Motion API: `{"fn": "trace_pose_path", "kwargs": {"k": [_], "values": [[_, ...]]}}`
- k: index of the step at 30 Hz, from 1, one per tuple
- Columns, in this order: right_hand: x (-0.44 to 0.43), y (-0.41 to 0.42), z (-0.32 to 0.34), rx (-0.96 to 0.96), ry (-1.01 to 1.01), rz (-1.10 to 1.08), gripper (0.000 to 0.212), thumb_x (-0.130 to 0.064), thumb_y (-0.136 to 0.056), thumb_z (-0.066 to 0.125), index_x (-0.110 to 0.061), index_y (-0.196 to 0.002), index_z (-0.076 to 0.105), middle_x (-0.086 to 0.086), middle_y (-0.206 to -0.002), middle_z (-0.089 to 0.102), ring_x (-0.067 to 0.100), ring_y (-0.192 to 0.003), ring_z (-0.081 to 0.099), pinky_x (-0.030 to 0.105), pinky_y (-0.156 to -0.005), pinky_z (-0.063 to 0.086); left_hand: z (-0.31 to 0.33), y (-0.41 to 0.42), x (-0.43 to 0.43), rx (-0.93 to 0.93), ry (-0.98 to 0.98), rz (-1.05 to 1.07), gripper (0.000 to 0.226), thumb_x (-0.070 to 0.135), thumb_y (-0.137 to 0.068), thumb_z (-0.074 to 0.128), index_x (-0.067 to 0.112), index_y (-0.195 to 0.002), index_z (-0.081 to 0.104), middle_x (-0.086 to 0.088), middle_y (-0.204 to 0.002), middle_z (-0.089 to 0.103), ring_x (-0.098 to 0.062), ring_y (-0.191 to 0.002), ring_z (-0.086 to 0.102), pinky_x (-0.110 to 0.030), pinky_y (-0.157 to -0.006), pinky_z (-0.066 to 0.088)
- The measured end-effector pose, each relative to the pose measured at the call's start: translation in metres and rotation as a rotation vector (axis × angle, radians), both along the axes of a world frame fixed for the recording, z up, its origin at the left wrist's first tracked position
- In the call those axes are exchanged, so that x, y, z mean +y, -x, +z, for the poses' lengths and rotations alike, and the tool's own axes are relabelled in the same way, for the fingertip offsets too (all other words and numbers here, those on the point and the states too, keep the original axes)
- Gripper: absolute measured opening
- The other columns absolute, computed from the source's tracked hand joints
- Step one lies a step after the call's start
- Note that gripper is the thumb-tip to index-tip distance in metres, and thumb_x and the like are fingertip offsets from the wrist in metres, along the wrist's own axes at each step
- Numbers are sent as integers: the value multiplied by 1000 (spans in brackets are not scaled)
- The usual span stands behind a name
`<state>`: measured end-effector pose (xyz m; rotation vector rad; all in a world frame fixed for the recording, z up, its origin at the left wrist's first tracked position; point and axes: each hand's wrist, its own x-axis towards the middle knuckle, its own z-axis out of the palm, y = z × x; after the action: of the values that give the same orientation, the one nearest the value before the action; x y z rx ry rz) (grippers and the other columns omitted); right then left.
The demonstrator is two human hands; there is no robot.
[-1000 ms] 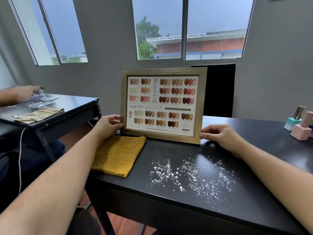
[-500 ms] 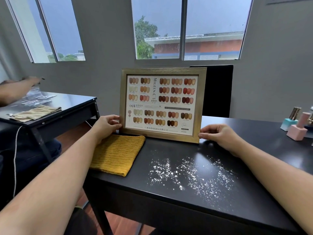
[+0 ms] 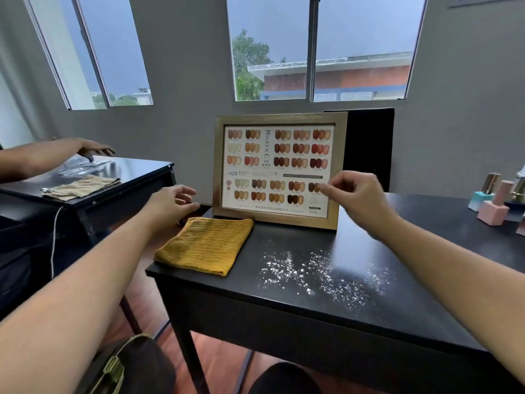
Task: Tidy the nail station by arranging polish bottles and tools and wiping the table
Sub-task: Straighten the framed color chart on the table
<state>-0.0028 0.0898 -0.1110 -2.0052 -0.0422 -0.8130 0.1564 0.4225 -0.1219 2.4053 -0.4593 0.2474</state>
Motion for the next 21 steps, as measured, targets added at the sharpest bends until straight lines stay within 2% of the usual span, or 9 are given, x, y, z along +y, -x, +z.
{"fn": "trace_pose_path", "kwargs": {"k": [3,5,8,10,12,15,17,19,21], "values": [[55,-18,0,261,199,63,20,-38,-78,73,-19,-73,71,-9,-61,63,-1,-50,51,12,-48,40,-5,10,3,42,-191,7,39,35,-83,66,22,-119,58,0,-111,63,-13,-98,57,-26,-81,43],[80,-33,-8,484,299,51,30,-42,-80,69,-12,-79,71,-1,-70,66,9,-58,54,21,-53,44,-12,16,0,69,-281,11,43,38,-84,64,21,-122,57,-3,-114,63,-17,-101,58,-27,-82,46],[105,-51,-16,632,403,-17,41,-45,-82,66,-7,-71,55,3,-66,53,15,-57,48,24,-51,38,-21,18,0,58,-388,41,50,44,-85,60,16,-125,56,-7,-118,62,-21,-106,57,-30,-87,45],[118,-58,-18,666,449,-51,45,-46,-80,68,-13,-64,43,1,-63,46,13,-55,43,23,-46,30,-26,18,2,96,-403,52,48,49,-85,57,15,-119,62,-7,-113,64,-21,-102,59,-29,-83,45],[130,-62,-21,666,441,-59,46,-42,-76,73,-15,-64,39,0,-64,45,15,-60,46,24,-46,30,-29,17,5,118,-364,70,46,51,-83,58,14,-110,67,-6,-105,67,-20,-95,60,-28,-77,46],[146,-66,-27,643,432,-42,42,-28,-76,76,-13,-62,40,4,-67,49,21,-71,52,24,-46,31,-30,19,8,56,-358,91,41,50,-81,62,14,-99,69,-4,-97,67,-18,-89,60,-30,-77,49],[154,-66,-30,633,429,-24,36,-19,-79,70,-13,-60,40,5,-66,49,23,-71,53,24,-45,31,-30,23,9,-18,-356,112,32,47,-80,65,17,-90,68,-2,-93,65,-19,-88,59,-35,-80,51],[159,-63,-28,622,407,1,33,-18,-80,68,-12,-59,43,3,-62,46,22,-67,51,24,-47,34,-28,27,9,-54,-325,103,18,40,-80,67,22,-79,64,-1,-91,62,-19,-87,57,-36,-78,50],[159,-56,-22,601,342,38,25,-20,-82,66,-9,-64,52,4,-63,50,20,-65,52,26,-54,41,-24,31,10,-27,-321,56,19,36,-83,65,27,-69,55,0,-85,59,-18,-82,55,-31,-70,45]]}}
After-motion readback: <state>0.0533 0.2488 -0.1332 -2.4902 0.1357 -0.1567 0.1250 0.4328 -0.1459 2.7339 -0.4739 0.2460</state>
